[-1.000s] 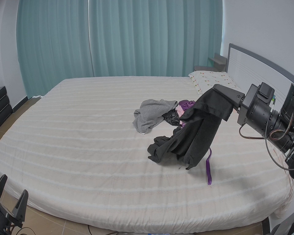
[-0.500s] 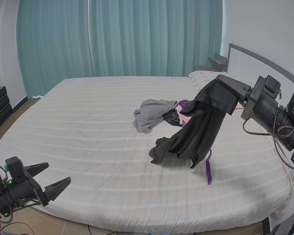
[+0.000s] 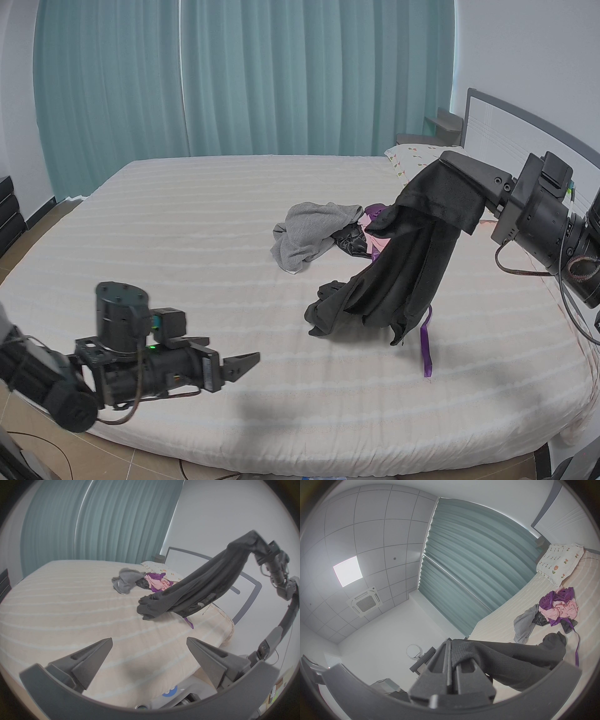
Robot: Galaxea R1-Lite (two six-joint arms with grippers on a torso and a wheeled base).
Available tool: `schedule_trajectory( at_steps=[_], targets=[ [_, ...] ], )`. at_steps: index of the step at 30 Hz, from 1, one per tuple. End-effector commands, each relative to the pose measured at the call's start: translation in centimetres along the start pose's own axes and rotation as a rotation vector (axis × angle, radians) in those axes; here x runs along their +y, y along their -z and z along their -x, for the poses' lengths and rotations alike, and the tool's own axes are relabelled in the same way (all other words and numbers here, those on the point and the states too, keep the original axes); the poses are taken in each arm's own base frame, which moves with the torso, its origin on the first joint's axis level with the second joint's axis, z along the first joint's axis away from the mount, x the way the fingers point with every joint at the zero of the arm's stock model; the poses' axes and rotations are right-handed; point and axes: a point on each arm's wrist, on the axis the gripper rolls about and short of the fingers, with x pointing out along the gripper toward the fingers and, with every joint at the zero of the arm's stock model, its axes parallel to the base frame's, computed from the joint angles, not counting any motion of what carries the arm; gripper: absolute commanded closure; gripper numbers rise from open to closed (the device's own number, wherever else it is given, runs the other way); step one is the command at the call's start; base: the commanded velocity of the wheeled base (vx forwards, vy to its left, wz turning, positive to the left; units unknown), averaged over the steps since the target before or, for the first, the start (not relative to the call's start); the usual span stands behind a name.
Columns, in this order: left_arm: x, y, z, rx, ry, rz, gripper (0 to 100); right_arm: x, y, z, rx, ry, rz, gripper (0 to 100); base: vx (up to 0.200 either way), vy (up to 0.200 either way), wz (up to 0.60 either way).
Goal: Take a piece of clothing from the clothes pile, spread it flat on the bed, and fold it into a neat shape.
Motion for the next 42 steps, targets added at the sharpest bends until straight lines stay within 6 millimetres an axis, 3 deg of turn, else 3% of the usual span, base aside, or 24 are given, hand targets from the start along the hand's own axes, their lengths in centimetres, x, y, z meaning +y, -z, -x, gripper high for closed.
schedule_trajectory(
  at_steps=[1,10,18,24,34,39,40,42],
  targets=[
    [-4.2,4.7,-13.1,0.121,0.049,0.022,0,-0.2,0.2,-0.2,0.011,0.007,-0.002,100,0.0,0.0,0.0],
    [-5.9,4.3,-17.3,0.042,0.027,0.082,0,-0.5,0.4,-0.6,0.015,0.009,-0.004,100,0.0,0.0,0.0],
    [-6.0,2.4,-18.0,-0.04,0.074,0.182,0,-0.2,0.2,-0.5,0.007,-0.002,-0.002,100,0.0,0.0,0.0],
    [-4.7,0.8,-19.6,-0.106,0.057,0.272,0,1.3,-0.2,0.4,-0.007,-0.05,0.002,100,0.0,0.0,0.0],
    [-3.5,0.8,-22.9,-0.103,0.02,0.284,0,2.2,-0.7,0.9,-0.028,-0.08,0.006,100,0.0,0.0,0.0],
    [-2.7,1.4,-24.7,-0.121,-0.025,0.289,0,1.8,-1.1,0.7,-0.042,-0.063,0.011,100,0.0,0.0,0.0],
    [-2.7,1.2,-24.9,-0.13,-0.029,0.29,100,1.6,-1.2,0.7,-0.044,-0.059,0.012,100,0.0,0.0,0.0],
    [-2.6,1.1,-25.0,-0.14,-0.033,0.295,100,1.3,-1.3,0.6,-0.047,-0.045,0.014,100,0.0,0.0,0.0]
  ],
)
